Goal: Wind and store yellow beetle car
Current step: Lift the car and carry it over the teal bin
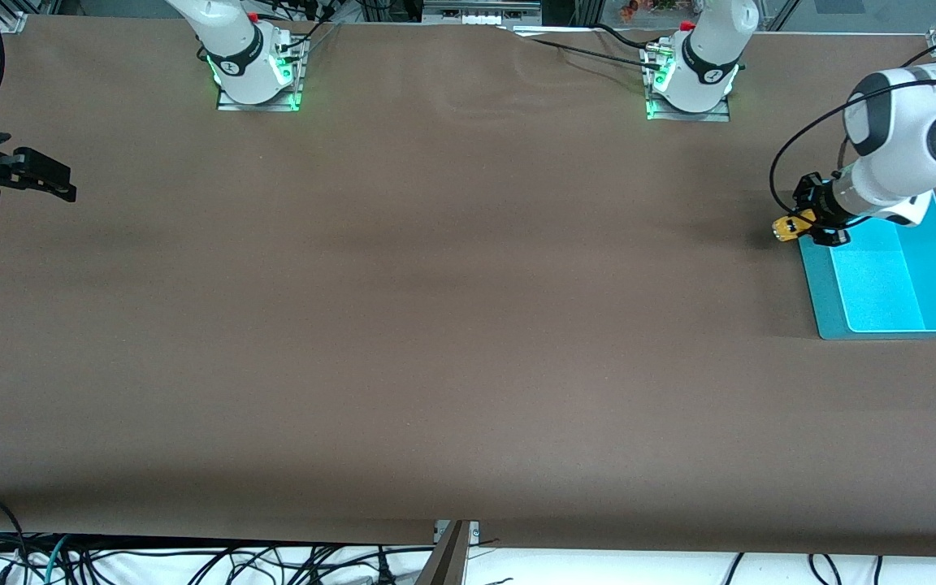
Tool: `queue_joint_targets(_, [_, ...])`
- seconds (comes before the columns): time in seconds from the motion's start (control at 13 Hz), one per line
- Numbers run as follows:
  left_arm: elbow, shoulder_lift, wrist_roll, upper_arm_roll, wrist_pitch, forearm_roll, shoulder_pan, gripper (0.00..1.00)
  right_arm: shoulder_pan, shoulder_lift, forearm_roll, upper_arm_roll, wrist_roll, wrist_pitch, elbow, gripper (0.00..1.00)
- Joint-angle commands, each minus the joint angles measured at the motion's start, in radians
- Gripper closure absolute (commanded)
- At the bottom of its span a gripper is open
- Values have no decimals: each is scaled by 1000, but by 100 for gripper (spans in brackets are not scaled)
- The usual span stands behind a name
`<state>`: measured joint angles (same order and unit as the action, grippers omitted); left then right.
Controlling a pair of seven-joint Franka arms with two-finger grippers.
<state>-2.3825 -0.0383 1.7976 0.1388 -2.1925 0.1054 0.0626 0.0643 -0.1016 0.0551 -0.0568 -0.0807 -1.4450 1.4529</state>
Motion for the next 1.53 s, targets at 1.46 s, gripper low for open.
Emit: queue_joint_targets(1.46, [-70, 199, -604, 101, -360, 34, 247, 91, 8, 3, -14, -3, 9, -3, 0, 0])
